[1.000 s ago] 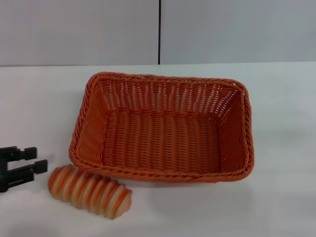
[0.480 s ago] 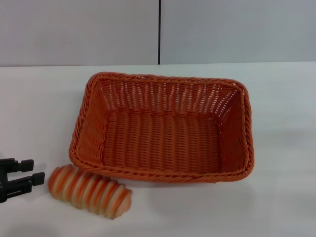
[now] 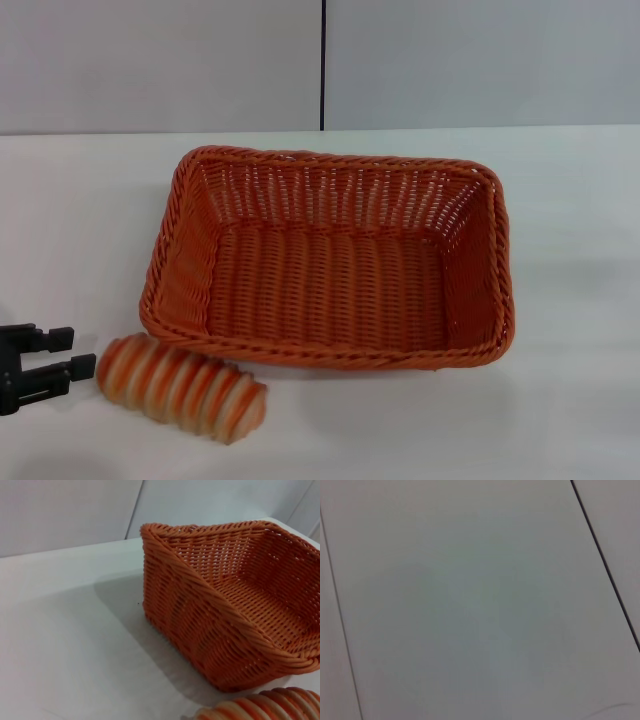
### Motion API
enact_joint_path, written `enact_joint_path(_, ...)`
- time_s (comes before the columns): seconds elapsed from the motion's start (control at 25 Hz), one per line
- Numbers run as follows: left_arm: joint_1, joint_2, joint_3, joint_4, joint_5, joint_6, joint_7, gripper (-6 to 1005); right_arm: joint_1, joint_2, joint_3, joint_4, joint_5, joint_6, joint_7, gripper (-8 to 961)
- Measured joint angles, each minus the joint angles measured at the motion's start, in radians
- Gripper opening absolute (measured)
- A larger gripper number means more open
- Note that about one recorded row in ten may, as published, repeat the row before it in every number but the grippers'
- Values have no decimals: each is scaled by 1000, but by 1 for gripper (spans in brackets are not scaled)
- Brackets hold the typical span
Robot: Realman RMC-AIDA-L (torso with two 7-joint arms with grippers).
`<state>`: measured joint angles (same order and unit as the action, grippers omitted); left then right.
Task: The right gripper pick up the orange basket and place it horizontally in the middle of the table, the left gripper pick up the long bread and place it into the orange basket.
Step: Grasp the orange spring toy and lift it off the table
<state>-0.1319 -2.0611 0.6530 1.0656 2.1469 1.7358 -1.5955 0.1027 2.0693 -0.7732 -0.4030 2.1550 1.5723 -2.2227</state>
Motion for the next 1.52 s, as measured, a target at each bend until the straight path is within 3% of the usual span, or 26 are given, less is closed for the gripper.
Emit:
enact_joint_path(0.72, -68, -3, 64, 31, 83, 18, -24, 517, -4, 2, 19, 11, 1, 0, 0, 542)
enact_joint_path(1.52, -71, -4, 138, 38, 92, -83, -38, 517, -3, 0, 28, 15, 0, -8, 0, 542)
